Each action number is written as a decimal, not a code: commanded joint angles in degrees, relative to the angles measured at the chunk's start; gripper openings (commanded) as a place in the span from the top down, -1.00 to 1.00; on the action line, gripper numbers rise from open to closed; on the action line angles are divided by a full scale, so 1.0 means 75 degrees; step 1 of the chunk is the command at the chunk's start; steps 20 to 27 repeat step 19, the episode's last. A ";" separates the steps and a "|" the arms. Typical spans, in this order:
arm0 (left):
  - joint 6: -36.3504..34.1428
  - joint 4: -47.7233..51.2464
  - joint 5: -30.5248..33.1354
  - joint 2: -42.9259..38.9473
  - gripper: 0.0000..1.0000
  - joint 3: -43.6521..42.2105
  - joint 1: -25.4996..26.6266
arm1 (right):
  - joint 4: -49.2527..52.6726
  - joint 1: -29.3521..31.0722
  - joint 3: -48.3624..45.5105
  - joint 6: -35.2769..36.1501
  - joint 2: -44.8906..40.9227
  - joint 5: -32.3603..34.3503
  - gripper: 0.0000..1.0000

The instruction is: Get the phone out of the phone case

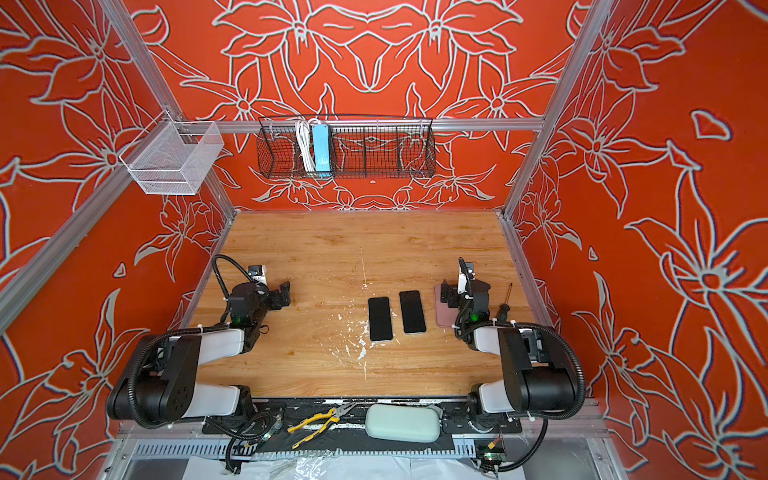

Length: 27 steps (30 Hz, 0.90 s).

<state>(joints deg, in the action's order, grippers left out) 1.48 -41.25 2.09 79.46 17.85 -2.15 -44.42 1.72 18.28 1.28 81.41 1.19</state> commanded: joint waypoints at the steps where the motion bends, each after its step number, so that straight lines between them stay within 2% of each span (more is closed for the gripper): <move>1: -0.0021 -0.0183 0.0015 0.0033 -0.94 0.0037 0.0008 | -0.0030 0.0011 0.0093 0.0017 -0.0061 0.0064 -0.95; 27: -0.0027 -0.0148 -0.0111 0.0025 -0.94 0.0053 -0.0037 | -0.0018 -0.0018 0.0088 -0.0023 -0.0076 0.0076 -0.95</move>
